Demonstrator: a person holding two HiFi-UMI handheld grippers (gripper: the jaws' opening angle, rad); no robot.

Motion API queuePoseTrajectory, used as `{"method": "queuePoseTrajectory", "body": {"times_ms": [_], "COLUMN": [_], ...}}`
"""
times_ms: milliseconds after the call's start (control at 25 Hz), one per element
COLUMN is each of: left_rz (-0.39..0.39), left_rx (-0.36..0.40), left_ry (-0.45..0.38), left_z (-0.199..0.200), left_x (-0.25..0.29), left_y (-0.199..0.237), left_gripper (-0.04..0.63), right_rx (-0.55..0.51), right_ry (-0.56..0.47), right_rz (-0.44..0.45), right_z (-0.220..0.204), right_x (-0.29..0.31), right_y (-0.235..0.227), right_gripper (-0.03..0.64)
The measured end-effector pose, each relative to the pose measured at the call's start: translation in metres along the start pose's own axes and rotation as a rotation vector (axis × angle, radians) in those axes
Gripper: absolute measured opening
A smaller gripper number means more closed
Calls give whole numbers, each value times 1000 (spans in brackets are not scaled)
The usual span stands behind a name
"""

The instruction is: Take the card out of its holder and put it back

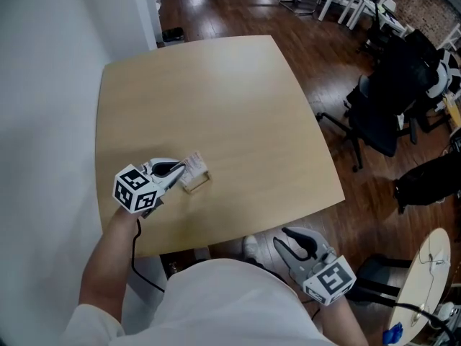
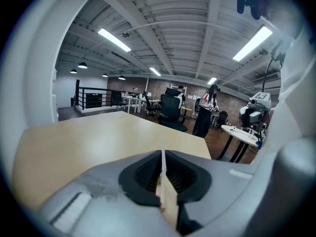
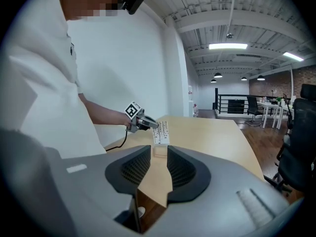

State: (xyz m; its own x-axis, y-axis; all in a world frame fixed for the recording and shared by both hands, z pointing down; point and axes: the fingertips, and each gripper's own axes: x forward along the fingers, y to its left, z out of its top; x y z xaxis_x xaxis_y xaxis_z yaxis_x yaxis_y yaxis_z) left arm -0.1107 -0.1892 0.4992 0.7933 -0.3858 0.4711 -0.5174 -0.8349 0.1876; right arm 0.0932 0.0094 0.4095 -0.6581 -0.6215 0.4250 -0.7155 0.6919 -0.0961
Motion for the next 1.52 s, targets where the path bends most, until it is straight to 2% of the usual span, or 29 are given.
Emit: {"method": "queuePoseTrajectory", "body": {"times_ms": [280, 480, 920, 1120, 1200, 1400, 1520], "left_rz": [63, 161, 468, 612, 663, 739, 747], "left_rx": [14, -14, -169, -239, -266, -317, -335], "left_ry": [-48, -85, -174, -213, -226, -234, -244], "left_z": [28, 23, -31, -65, -75, -96, -99], "left_x": [-33, -73, -186, -227, -233, -248, -254], "left_y": [-3, -7, -30, -97, -104, -98, -107], "left_gripper": [17, 17, 17, 17, 17, 17, 17], "right_rx": [-27, -53, -154, -211, -232, -277, -293], "right_ry": [-13, -21, 5, 10, 19, 36, 32], "right_rz": [61, 131, 353, 479, 523, 606, 639], "right_z": [5, 8, 13, 2, 2, 14, 19], "right_x": [6, 12, 52, 41, 53, 93, 96], "right_y": [-8, -11, -12, 1, -4, -1, 9], "right_gripper": [109, 109, 109, 109, 109, 109, 109]}}
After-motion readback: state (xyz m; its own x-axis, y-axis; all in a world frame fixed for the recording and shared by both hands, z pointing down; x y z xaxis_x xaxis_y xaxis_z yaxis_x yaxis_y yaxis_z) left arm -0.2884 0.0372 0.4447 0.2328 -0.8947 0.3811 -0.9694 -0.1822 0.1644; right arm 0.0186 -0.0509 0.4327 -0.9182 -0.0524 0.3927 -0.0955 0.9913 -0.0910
